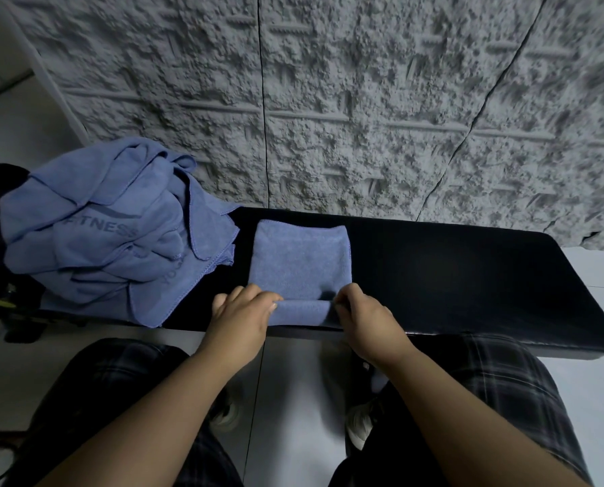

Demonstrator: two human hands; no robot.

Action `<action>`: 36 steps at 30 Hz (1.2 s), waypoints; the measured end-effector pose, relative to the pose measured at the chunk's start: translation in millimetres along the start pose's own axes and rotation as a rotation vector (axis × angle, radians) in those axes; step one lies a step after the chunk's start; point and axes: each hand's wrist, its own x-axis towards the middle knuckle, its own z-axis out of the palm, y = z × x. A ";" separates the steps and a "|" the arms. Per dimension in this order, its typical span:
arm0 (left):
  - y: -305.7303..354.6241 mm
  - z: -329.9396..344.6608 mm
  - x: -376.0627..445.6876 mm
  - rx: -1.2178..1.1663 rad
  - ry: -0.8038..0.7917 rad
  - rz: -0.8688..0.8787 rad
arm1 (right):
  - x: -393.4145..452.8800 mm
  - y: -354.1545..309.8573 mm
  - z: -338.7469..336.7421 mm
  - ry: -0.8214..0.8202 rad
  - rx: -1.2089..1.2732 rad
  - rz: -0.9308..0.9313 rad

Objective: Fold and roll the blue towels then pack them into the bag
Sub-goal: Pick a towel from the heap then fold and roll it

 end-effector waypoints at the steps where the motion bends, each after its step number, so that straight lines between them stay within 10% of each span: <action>1: -0.1 0.3 -0.6 0.019 0.042 0.005 | -0.1 -0.1 2.0 0.035 -0.030 -0.007; 8: 6.3 -0.7 0.3 0.014 0.194 0.039 | 1.4 2.4 14.8 0.396 -0.296 -0.182; 36: -5.7 -8.2 5.2 -0.196 -0.099 0.025 | 12.0 13.8 1.4 0.080 0.012 -0.173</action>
